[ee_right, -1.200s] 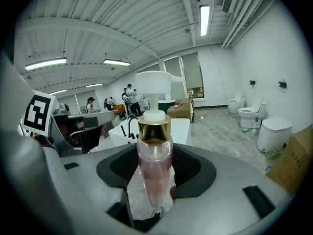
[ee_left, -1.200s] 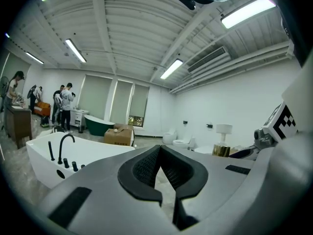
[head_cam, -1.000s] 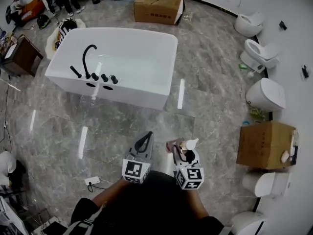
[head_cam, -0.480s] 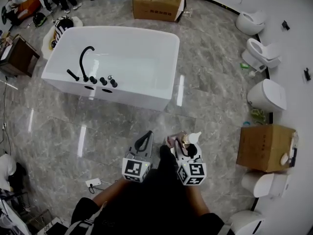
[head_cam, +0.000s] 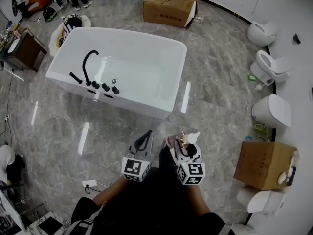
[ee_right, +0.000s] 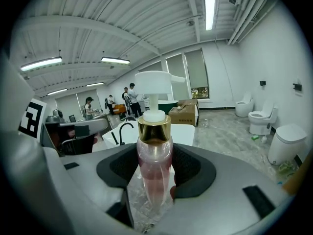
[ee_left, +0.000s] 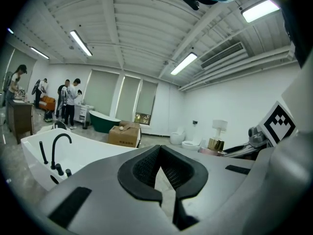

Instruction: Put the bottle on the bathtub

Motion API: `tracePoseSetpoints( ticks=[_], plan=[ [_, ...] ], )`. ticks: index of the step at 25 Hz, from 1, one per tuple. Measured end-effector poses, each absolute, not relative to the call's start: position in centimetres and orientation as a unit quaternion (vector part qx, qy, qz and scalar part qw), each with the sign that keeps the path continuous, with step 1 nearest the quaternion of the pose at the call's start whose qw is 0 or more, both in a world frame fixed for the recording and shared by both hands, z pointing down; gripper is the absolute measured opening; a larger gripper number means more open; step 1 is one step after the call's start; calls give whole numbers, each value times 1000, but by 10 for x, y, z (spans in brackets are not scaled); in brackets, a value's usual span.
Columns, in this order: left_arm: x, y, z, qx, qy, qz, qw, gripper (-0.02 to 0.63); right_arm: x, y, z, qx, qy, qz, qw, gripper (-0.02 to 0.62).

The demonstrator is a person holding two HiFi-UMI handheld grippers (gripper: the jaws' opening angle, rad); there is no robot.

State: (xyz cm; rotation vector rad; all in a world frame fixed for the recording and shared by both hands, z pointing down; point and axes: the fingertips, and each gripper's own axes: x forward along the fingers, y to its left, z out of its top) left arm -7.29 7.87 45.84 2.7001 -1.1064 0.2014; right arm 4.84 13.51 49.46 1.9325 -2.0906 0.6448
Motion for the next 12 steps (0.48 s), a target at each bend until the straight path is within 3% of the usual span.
tracePoseSetpoints(
  ticks=[12],
  plan=[
    [19,-4,452,898,-422,72,106,15,143,47,505,625,-738,217,133,212]
  ],
)
